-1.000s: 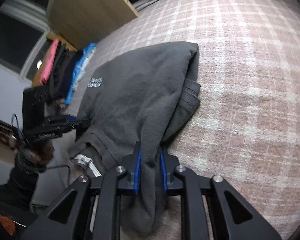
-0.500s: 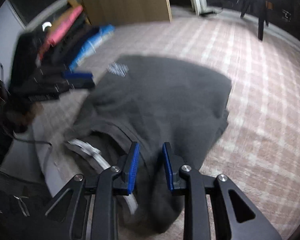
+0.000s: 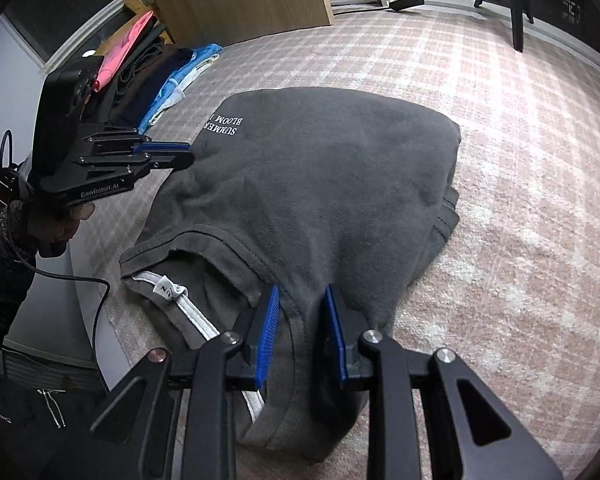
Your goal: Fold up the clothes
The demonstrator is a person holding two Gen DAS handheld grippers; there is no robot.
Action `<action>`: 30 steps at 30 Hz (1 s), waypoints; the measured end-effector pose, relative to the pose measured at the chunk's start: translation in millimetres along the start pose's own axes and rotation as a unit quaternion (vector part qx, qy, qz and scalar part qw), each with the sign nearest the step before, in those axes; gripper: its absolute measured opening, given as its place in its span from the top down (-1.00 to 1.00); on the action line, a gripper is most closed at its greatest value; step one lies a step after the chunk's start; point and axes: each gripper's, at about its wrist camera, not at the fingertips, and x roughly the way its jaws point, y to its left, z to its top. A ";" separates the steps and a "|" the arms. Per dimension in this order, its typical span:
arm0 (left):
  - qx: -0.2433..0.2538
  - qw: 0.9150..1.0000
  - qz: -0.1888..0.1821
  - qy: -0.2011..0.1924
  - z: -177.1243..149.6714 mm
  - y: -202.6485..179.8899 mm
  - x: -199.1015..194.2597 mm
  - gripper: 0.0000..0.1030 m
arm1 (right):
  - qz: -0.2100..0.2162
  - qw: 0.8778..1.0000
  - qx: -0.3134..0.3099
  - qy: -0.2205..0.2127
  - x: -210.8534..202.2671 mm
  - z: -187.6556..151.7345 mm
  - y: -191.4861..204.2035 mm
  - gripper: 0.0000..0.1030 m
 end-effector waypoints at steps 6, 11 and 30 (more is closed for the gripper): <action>-0.048 0.999 0.010 0.003 -11.6 33.7 -10.8 1.00 | 0.002 1.000 -0.001 0.001 0.0 0.6 -2.4 0.53; -0.088 0.994 -0.054 -0.021 -7.9 38.3 -21.4 0.85 | 0.006 1.000 0.004 0.001 0.9 1.4 -4.4 0.53; -0.083 0.994 -0.066 0.010 4.2 35.7 -2.6 1.00 | 0.009 1.000 0.002 0.005 2.4 3.1 -5.4 0.53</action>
